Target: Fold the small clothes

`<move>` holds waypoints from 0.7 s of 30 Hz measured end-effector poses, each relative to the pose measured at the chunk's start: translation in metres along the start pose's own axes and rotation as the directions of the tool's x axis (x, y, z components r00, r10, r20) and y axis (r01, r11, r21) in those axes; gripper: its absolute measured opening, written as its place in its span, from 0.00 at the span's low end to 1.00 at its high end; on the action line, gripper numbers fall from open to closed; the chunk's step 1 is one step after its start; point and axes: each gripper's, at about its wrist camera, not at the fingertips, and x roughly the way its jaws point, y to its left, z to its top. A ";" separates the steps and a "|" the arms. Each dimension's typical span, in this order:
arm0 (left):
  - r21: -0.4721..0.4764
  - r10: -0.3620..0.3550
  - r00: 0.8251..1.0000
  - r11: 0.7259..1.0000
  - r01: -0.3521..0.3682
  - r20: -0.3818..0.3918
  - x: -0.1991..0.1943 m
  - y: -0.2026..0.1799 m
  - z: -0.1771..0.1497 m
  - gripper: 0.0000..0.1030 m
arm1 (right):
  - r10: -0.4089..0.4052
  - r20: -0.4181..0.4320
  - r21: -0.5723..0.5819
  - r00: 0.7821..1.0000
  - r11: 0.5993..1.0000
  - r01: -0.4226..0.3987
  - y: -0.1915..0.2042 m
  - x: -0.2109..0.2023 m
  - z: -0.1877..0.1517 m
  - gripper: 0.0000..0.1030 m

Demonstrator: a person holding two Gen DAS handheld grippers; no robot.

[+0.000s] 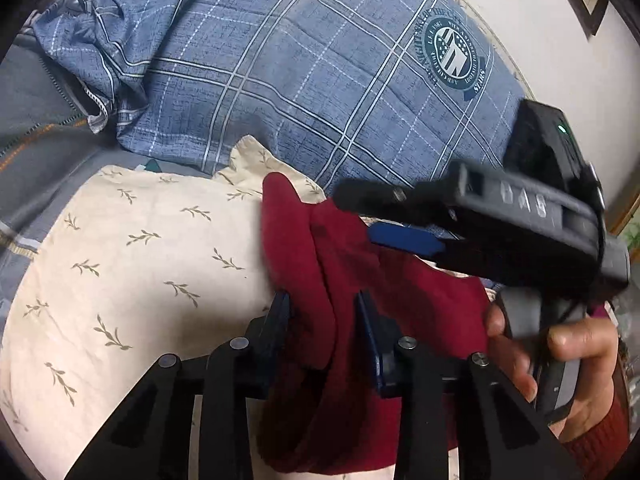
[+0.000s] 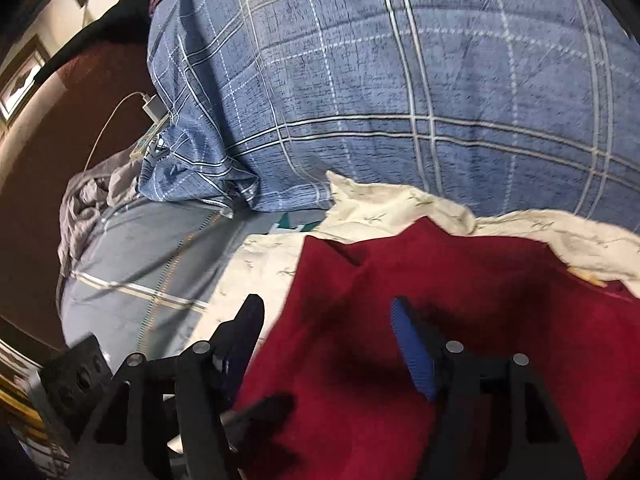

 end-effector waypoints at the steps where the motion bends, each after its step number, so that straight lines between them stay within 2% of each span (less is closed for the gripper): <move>1: 0.007 0.000 1.000 1.000 0.000 0.002 0.000 -0.001 0.000 0.31 | 0.004 -0.016 0.017 1.000 1.000 -0.004 0.000 0.004 0.002 0.68; 4: 0.045 -0.010 1.000 0.999 0.009 0.015 -0.005 -0.010 0.000 0.30 | -0.023 -0.066 0.013 0.998 1.000 0.024 0.005 0.014 0.005 0.74; 7: 0.104 -0.019 0.999 0.994 0.016 0.026 -0.009 -0.022 -0.004 0.30 | -0.091 -0.119 -0.062 0.989 0.994 0.085 0.018 0.029 0.008 0.78; 9: 0.128 -0.029 0.999 0.991 0.026 0.026 -0.012 -0.026 -0.007 0.30 | -0.145 -0.182 -0.113 0.973 0.986 0.126 0.027 0.046 0.008 0.82; 11: 0.133 -0.030 0.999 0.991 0.027 0.020 -0.012 -0.027 -0.008 0.30 | -0.183 -0.205 -0.136 0.961 0.978 0.157 0.028 0.057 0.008 0.82; 13: 0.122 -0.022 1.000 0.992 0.020 0.013 -0.011 -0.024 -0.008 0.30 | -0.241 -0.187 -0.179 0.952 0.962 0.208 0.027 0.061 0.005 0.71; 14: 0.114 -0.018 1.000 0.993 0.017 0.007 -0.011 -0.023 -0.007 0.29 | -0.261 -0.165 -0.197 0.951 0.954 0.227 0.026 0.058 0.002 0.49; 15: 0.106 -0.011 1.000 0.994 0.012 -0.005 -0.013 -0.020 -0.006 0.31 | -0.262 -0.147 -0.201 0.954 0.952 0.231 0.023 0.054 0.001 0.31; 17: 0.092 0.005 0.999 0.996 -0.002 -0.032 -0.015 -0.021 -0.006 0.55 | -0.229 -0.105 -0.168 0.968 0.963 0.210 0.013 0.041 -0.002 0.25; 18: 0.081 0.005 0.999 0.997 -0.002 -0.044 -0.018 -0.020 -0.006 0.74 | -0.219 -0.080 -0.154 0.972 0.967 0.205 0.008 0.034 -0.003 0.22; 19: 0.073 -0.003 0.999 0.997 0.006 -0.041 -0.022 -0.019 -0.007 0.79 | -0.212 -0.063 -0.147 0.975 0.968 0.201 0.004 0.027 -0.003 0.22; 21: 0.098 0.015 1.000 0.995 -0.013 -0.026 -0.031 -0.021 -0.011 0.79 | -0.190 -0.036 -0.122 0.981 0.975 0.184 -0.004 0.015 -0.003 0.21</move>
